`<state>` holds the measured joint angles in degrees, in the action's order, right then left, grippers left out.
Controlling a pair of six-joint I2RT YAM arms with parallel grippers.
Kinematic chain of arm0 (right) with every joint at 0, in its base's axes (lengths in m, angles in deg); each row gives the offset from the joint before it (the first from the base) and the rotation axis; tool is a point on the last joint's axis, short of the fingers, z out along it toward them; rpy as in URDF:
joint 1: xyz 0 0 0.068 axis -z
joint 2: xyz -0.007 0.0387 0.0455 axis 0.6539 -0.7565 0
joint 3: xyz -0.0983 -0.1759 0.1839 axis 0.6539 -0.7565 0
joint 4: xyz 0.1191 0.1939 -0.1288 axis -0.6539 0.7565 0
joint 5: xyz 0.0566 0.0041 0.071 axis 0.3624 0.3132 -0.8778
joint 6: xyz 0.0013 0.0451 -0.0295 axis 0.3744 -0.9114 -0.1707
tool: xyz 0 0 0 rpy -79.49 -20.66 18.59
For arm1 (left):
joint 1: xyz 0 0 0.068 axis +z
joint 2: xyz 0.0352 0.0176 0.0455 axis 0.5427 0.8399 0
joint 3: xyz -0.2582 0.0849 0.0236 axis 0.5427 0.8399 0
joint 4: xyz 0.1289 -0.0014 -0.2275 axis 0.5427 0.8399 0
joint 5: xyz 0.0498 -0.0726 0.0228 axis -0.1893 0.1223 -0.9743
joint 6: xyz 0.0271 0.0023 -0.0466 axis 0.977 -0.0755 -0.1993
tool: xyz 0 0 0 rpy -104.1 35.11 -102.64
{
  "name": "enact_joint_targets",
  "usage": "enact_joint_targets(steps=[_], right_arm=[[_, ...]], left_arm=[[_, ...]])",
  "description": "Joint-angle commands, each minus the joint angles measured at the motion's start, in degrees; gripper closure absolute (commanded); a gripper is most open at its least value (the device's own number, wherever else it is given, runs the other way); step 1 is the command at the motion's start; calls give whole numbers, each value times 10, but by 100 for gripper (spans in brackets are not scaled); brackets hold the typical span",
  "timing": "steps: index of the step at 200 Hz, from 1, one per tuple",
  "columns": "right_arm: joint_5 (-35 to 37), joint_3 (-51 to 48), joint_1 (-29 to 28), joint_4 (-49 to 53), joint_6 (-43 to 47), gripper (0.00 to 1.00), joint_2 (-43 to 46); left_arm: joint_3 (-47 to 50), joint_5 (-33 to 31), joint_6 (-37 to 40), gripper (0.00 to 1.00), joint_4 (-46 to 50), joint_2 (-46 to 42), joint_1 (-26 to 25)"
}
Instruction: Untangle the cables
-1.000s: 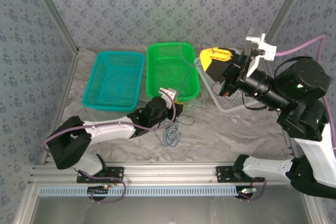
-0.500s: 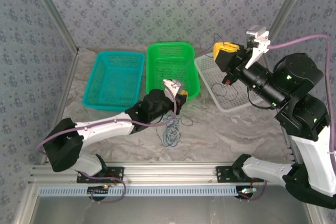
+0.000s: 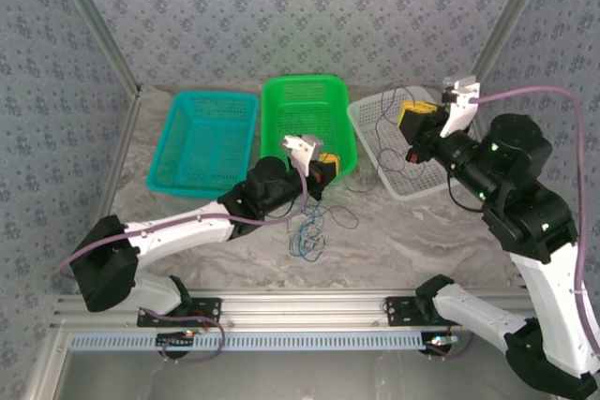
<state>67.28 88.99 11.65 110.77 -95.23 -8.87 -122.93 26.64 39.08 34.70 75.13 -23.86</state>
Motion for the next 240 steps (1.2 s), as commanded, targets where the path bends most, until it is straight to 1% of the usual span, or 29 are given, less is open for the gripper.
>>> enact_joint_targets(steps=[1,30,56,70,84,89,97,99,102,105,106,116,132,147,154,167,186,214,227,240], right_arm=[[-25,-44,12,20,-34,98,3],[-30,-95,35,39,-57,98,5],[-17,-151,48,36,-68,98,25],[-15,-182,50,23,-71,96,46],[-29,-198,51,9,-75,91,62],[-36,-222,51,5,-77,88,65],[-42,-232,52,8,-82,80,66],[-42,-233,51,10,-82,79,66],[-41,-235,52,14,-85,73,64],[-40,-236,51,17,-87,72,64],[-39,-237,51,20,-88,68,63],[-30,-244,51,31,-94,57,62],[-28,-262,51,31,-97,49,67],[-12,-273,51,36,-101,34,74],[-7,-275,51,40,-102,31,79],[-8,-278,51,45,-103,29,90],[-24,-288,48,54,-108,29,104],[-42,-348,29,33,-121,31,118],[-49,-383,16,0,-121,33,121],[-71,-421,-2,-62,-111,34,122]], left_arm=[[16,-8,-41,100,-2,11,-7],[8,-11,-34,100,76,7,-7],[6,-50,-27,100,160,-5,-8],[28,-64,-30,100,145,-18,-8],[66,-62,-42,100,75,-28,-8],[78,-61,-50,100,47,-30,-8],[94,-57,-63,100,8,-29,-8],[96,-55,-66,100,-1,-28,-8],[99,-52,-70,100,-12,-26,-8],[102,-49,-72,100,-21,-24,-8],[102,-49,-74,100,-24,-24,-8],[101,-39,-84,100,-41,-16,-8],[88,-30,-88,100,-38,-8,-8],[67,-35,-89,100,-16,-7,-8],[58,-40,-88,100,2,-9,-8],[37,-48,-83,100,36,-12,-8],[15,-52,-71,100,71,-16,-8],[32,-32,-48,100,24,-31,-8],[33,-17,-37,100,15,-39,-8],[30,-2,-28,100,17,-46,-8]])
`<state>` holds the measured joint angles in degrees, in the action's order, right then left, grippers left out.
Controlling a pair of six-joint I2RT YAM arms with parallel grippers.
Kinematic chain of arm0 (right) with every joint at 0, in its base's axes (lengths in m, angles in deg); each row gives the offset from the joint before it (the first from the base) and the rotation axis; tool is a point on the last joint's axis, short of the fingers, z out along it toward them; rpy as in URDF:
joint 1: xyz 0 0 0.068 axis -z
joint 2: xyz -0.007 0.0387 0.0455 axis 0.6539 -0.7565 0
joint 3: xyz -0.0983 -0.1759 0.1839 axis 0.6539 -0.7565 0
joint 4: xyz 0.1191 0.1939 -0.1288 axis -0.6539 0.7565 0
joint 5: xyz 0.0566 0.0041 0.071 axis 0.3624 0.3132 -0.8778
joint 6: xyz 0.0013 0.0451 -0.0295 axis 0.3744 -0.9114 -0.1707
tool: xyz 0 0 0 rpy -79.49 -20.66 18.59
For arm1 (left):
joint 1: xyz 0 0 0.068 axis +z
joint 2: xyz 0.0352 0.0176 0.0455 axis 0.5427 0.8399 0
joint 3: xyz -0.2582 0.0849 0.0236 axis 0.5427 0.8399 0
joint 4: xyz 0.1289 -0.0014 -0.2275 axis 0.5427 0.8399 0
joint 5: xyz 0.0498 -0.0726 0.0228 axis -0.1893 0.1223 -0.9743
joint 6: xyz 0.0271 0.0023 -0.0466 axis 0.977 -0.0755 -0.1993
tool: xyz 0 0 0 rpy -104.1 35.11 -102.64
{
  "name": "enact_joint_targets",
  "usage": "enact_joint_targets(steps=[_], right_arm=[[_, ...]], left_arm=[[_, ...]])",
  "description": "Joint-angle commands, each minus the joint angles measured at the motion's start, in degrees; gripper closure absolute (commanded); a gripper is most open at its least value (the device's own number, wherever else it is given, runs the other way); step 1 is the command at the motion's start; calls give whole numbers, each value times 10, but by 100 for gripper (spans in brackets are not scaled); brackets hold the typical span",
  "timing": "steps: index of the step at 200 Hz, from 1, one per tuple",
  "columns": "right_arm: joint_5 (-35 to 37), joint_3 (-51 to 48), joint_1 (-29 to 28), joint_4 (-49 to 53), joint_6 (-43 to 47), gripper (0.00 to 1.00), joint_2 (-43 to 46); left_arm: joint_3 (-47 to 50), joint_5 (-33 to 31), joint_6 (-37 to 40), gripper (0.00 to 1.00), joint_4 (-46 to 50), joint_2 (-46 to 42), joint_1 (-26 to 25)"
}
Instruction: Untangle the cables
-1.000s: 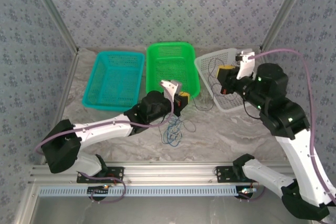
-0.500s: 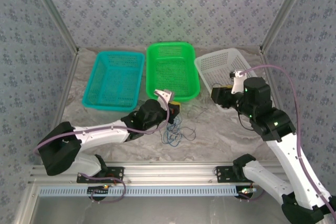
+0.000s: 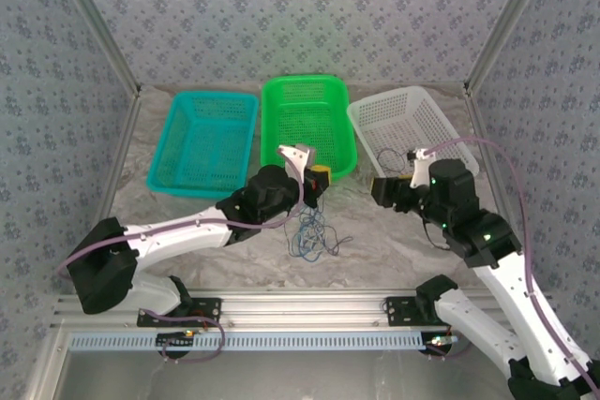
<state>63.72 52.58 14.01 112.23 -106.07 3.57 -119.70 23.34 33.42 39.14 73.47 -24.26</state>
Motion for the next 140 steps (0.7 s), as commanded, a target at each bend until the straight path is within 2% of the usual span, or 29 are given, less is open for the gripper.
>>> enact_joint_targets(steps=[1,32,68,140], right_arm=[[-36,-62,-27,-81,-3,34,-2],[-31,-150,-91,-218,26,31,-12],[-8,-197,-147,-347,38,25,-45],[-4,-196,-179,-455,57,28,-121]], left_arm=[[-2,32,29,100,-27,-30,-4],[-4,53,26,100,-27,-41,-4],[2,58,4,100,-37,-48,-4],[11,58,-21,100,-49,-57,-4]])
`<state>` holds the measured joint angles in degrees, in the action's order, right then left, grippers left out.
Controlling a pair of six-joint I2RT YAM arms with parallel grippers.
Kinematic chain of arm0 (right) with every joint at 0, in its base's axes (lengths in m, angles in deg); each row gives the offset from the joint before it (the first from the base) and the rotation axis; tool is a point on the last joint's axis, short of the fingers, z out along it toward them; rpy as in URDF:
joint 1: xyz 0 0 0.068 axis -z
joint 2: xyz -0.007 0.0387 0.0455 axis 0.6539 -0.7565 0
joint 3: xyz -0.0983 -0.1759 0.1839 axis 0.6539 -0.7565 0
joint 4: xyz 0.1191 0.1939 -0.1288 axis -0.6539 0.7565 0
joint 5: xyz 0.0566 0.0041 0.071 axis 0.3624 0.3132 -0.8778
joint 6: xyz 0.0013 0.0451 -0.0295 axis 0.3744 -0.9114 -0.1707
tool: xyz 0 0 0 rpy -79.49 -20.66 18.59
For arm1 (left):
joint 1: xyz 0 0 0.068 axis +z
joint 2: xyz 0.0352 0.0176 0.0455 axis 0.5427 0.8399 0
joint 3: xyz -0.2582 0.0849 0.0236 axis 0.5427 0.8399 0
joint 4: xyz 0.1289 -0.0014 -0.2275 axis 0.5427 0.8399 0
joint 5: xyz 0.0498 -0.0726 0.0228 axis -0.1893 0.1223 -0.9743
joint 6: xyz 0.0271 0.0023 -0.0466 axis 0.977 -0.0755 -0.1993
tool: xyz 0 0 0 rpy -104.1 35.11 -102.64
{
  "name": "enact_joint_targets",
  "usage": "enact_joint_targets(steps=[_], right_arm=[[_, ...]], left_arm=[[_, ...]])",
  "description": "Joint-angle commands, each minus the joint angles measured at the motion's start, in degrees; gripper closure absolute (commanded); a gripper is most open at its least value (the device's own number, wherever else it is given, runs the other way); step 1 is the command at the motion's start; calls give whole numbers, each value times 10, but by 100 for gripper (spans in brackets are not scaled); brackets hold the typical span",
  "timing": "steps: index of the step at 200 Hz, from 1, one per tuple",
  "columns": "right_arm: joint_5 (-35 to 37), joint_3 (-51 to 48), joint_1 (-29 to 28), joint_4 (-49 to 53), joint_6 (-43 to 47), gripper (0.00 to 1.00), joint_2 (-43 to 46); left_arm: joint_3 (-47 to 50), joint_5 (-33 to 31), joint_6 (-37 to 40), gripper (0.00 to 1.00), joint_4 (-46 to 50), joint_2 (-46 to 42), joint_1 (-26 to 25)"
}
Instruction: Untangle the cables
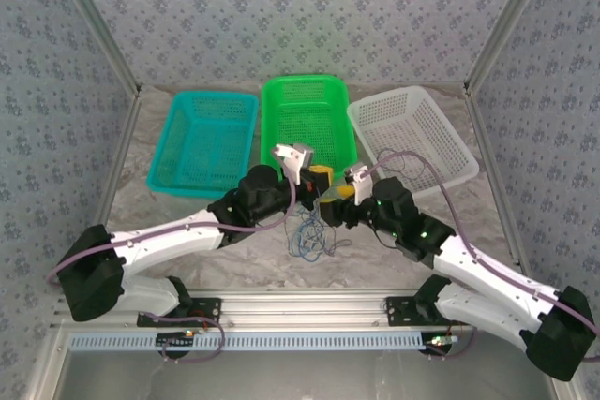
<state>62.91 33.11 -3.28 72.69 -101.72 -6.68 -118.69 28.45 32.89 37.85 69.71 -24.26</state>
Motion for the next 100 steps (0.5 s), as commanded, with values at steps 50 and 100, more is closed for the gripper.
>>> enact_joint_targets(steps=[50,100], right_arm=[[2,-5,-18,-100,14,35,-61],[24,-11,-21,-131,13,58,-88]], left_arm=[[10,8,-31,100,-50,-32,-4],[21,5,-38,100,-56,-52,-4]])
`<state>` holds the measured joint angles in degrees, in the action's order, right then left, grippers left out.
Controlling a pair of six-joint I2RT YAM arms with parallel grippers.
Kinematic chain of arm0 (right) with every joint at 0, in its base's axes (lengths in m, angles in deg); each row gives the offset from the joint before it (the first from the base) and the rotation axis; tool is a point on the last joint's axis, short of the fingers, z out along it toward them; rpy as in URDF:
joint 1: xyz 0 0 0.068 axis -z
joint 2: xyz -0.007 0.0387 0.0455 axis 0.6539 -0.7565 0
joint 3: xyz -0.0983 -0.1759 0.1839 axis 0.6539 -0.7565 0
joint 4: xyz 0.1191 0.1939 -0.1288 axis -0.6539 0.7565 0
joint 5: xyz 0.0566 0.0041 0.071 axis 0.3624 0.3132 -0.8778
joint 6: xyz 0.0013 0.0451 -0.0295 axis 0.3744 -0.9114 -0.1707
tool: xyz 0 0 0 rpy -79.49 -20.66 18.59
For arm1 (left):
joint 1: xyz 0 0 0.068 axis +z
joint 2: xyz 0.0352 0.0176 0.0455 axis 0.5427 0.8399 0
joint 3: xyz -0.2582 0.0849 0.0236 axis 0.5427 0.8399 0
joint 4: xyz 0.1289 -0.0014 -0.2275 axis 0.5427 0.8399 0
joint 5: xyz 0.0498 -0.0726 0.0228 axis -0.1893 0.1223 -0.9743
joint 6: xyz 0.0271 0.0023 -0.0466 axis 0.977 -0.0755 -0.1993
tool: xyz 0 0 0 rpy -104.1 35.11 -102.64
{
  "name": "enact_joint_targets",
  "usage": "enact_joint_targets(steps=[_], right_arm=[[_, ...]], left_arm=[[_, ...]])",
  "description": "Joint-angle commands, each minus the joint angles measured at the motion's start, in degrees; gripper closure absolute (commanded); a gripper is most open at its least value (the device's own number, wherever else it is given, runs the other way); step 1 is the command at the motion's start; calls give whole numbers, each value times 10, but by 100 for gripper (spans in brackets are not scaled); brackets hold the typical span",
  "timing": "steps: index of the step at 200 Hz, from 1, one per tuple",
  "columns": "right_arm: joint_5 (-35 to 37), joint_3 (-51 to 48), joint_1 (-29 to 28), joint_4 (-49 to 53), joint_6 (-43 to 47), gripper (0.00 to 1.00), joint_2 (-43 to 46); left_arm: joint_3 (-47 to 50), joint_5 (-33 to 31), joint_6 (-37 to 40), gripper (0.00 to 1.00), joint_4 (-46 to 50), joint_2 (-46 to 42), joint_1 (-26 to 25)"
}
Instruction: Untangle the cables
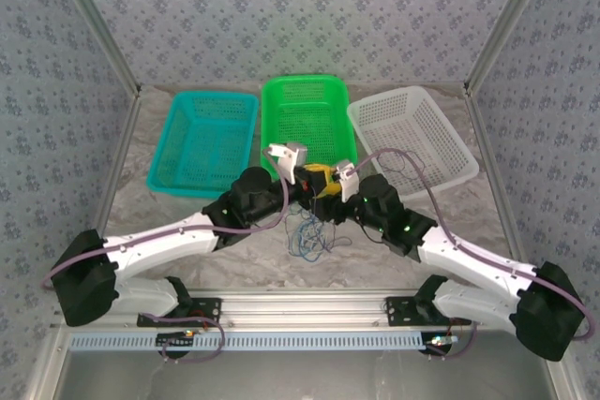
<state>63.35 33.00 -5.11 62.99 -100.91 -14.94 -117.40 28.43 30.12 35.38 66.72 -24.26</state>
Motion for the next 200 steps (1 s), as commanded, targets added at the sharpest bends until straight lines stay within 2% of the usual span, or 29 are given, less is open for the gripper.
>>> enact_joint_targets(steps=[1,36,56,90,115,143,167,174,200], right_arm=[[20,-10,-3,-35,5,59,-6],[31,7,-4,-18,16,81,-1],[57,33,-6,65,31,86,32],[118,77,-5,234,57,90,102],[168,113,-5,346,46,94,111],[206,141,-5,407,41,96,109],[243,169,5,425,27,100,128],[240,185,14,425,27,100,133],[212,296,41,458,48,100,129]], left_arm=[[8,6,-10,100,-31,-23,-4],[15,9,-16,100,-28,-37,-4],[28,-2,-16,98,-22,-51,-4],[34,-28,-10,88,14,-64,-3],[34,-36,-20,82,27,-57,-3],[26,-40,-29,74,41,-48,-4],[19,-43,-32,49,53,-48,-3],[18,-45,-33,41,55,-49,-4],[21,-46,-31,18,55,-51,-3]])
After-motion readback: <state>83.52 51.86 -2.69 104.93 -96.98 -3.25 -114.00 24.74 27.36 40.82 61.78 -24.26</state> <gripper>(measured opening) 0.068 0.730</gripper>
